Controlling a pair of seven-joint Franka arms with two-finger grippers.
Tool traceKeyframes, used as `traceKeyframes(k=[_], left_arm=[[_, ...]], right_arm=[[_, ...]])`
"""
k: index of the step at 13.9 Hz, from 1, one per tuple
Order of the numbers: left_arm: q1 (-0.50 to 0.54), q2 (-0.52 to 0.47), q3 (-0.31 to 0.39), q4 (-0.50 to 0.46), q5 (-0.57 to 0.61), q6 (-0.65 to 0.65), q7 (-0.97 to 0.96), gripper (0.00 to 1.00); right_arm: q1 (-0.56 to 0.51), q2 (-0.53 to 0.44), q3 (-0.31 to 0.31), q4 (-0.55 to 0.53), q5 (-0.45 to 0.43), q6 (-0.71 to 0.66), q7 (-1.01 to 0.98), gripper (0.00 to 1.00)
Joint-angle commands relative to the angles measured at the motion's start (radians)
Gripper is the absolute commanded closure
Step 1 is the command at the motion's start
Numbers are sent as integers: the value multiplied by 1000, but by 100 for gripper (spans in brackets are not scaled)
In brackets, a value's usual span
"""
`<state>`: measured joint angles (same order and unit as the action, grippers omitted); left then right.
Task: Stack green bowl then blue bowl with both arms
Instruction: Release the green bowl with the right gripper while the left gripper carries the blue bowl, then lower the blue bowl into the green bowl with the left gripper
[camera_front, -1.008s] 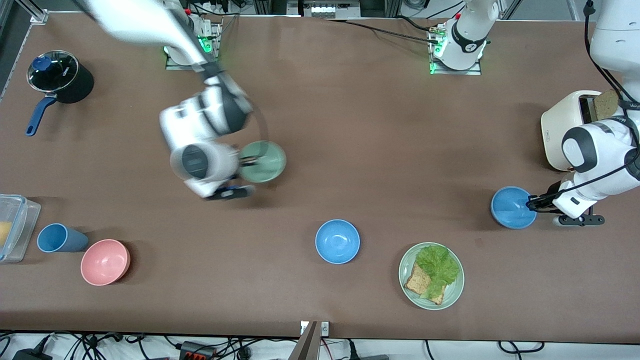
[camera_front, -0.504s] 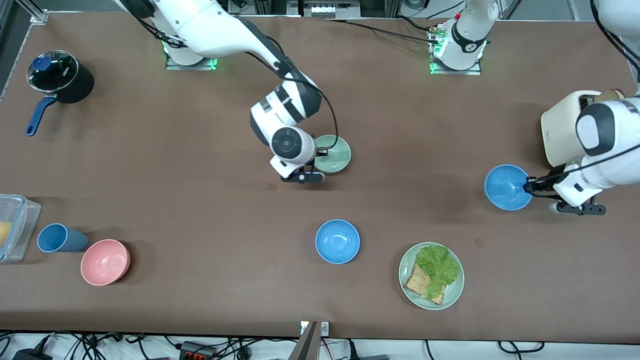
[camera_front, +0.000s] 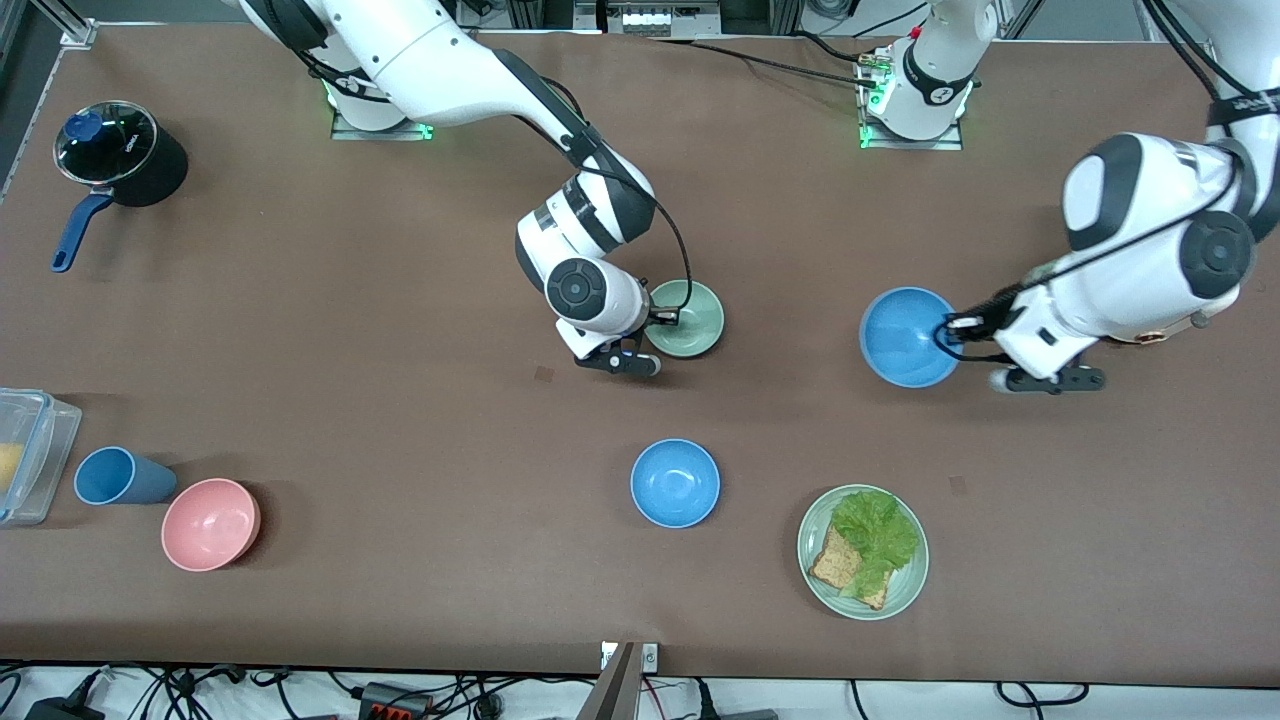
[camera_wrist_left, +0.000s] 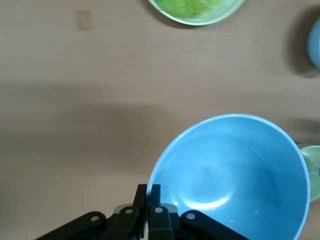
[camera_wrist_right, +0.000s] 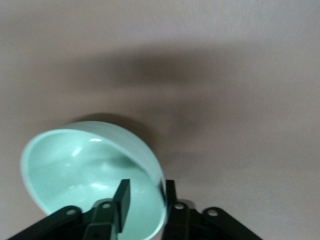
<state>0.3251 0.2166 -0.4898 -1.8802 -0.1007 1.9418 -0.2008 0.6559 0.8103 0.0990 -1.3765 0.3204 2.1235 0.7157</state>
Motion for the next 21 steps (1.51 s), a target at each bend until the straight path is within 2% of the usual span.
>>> traceKeyframes(k=[1, 4, 6, 8, 10, 13, 16, 17, 19, 21], left_arm=[[14, -31, -79, -17, -24, -12, -80, 99], [5, -25, -113, -19, -24, -4, -164, 97], [3, -14, -163, -25, -24, 20, -204, 97], [-1, 18, -228, -27, -24, 66, -294, 97], [-67, 65, -253, -28, -22, 135, -411, 96], [-181, 131, -246, -33, 8, 227, -529, 96], [-250, 187, -245, -36, 146, 267, -676, 96], [-270, 204, -245, -34, 212, 270, -733, 96], [-274, 228, -246, -34, 306, 272, -781, 96], [-273, 244, -245, -34, 325, 292, -787, 96]], right_arm=[[-16, -112, -65, 30, -18, -137, 19, 0], [-44, -239, -188, 31, -72, -258, 1, 0], [-61, -292, -257, 31, -164, -338, -117, 0], [-102, -325, -330, 40, -172, -379, -232, 0], [-148, -348, -372, 40, -172, -387, -275, 0], [-231, -385, -369, 40, -175, -389, -360, 0], [-309, -388, -375, 42, -169, -405, -423, 0], [-359, -402, -354, 42, -166, -401, -447, 0], [-496, -434, -245, 39, -182, -396, -537, 0], [-559, -473, -223, 30, -230, -395, -585, 0]])
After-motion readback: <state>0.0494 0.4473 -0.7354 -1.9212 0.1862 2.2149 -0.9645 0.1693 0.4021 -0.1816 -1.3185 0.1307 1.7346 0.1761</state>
